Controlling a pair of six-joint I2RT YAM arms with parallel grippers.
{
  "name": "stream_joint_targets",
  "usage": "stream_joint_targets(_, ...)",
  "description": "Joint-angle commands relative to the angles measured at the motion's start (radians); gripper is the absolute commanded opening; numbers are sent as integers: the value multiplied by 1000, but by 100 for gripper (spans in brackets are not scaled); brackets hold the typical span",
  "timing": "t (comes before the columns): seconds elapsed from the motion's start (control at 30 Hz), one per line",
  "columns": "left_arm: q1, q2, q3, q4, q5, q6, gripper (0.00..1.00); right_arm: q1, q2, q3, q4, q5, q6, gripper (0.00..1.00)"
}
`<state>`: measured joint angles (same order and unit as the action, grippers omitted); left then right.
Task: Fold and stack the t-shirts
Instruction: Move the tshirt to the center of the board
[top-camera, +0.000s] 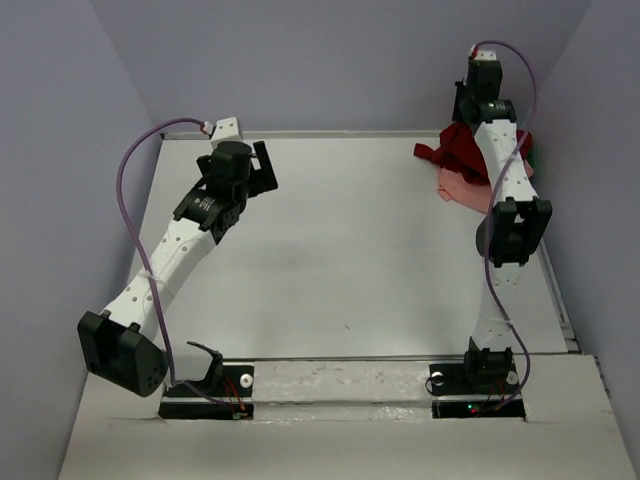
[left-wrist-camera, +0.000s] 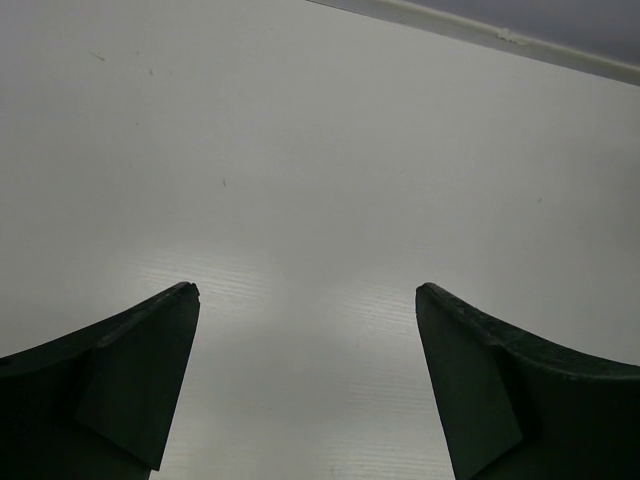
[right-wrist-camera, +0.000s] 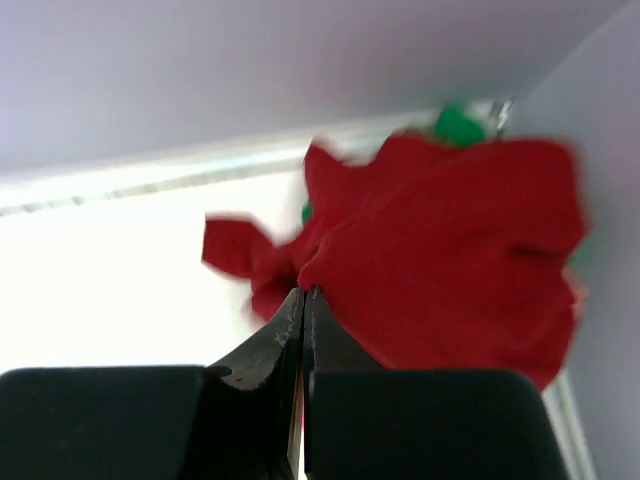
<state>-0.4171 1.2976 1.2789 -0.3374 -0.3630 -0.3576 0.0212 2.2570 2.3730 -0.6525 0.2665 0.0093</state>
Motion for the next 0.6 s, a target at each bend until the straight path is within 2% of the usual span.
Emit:
stream_joint_targets(0.0,5,-43,-47,44,48,-10,98,8,-126,152,47,7,-80,0)
stream_joint_targets(0.17,0,-63,-75,66,67,-11,98,8,-224,166,160,-26,-150,0)
stream_joint_targets(0.27,-5,-77,-90,81,81,-1,98,8,-244,244,198,-65,-164,0)
stream_joint_targets(0.57,-32,-110,-128,80,70,5,96,17,-347,322,359,-182,-238,0)
